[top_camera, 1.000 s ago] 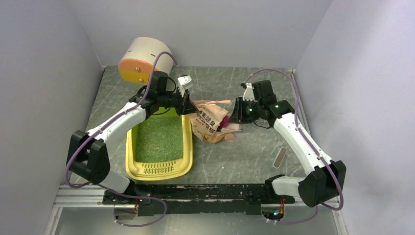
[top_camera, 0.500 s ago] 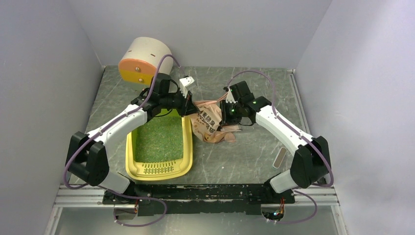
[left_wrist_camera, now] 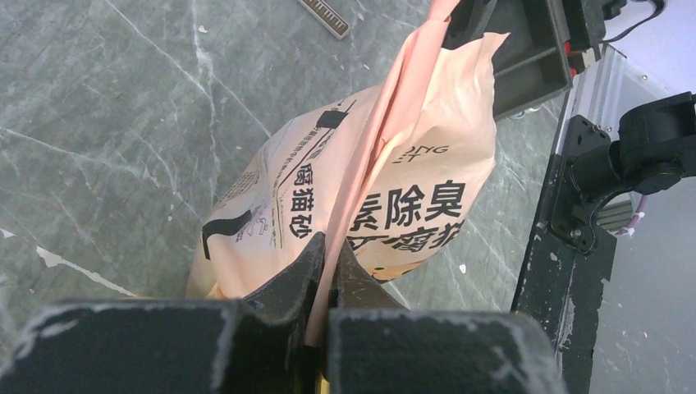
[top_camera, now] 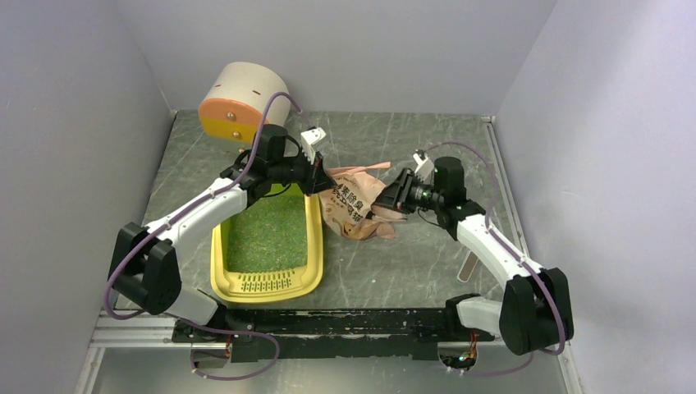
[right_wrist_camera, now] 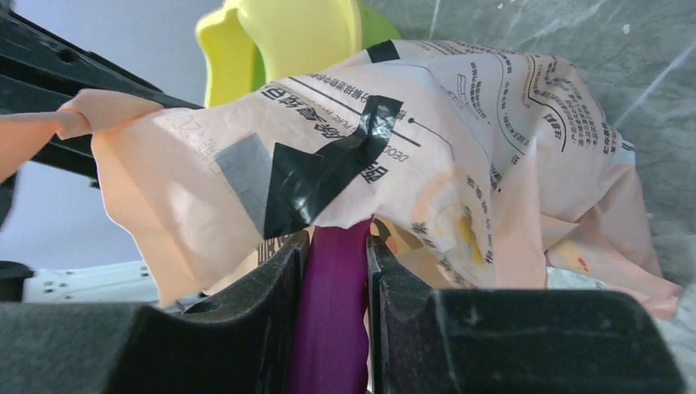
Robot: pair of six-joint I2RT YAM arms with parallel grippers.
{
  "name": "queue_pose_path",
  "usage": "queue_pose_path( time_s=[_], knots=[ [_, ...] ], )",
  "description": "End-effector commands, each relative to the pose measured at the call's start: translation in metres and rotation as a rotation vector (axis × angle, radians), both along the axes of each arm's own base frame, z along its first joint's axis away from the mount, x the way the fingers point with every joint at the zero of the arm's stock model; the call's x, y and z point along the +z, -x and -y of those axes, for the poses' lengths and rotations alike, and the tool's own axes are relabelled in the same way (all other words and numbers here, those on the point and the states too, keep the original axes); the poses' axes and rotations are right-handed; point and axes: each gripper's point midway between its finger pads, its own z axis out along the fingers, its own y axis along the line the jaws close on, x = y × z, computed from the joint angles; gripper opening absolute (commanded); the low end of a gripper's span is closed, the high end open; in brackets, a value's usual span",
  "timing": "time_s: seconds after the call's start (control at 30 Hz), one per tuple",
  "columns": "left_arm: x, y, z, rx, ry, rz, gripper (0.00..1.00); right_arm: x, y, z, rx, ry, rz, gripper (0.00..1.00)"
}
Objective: Fill the litter box with clean litter
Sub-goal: 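Scoop the cat litter from the cat litter bag.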
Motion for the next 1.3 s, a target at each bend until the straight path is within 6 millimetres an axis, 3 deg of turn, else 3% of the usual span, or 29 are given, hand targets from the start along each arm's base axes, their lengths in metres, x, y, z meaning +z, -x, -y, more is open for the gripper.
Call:
queue_pose_path(
  time_s=[0.0,0.4,0.67,0.97,1.13,1.27],
  knots=[
    [0.012,0.003,0.003,0.009,0.033,0.025,0.05,0.064,-0.003,-0.002,0.030,-0.339,0.139,0.00],
    [0.014,-0.009,-0.006,0.140,0.072,-0.005,0.05,0.066,0.026,0.041,-0.039,-0.672,0.088,0.00],
    [0.031,-0.022,-0.019,0.187,0.184,-0.009,0.05,0.050,0.035,0.071,-0.117,-0.713,0.052,0.00],
    [0.035,-0.022,-0.022,0.184,0.171,0.015,0.05,0.029,0.028,0.095,-0.221,-0.565,0.014,0.00],
    [0.042,-0.018,-0.020,0.148,0.176,0.033,0.05,0.025,0.012,0.113,-0.279,-0.259,0.066,0.00],
    [0.052,-0.010,-0.015,0.078,0.191,0.060,0.05,0.024,0.014,0.113,-0.232,-0.166,0.005,0.00]
  ],
)
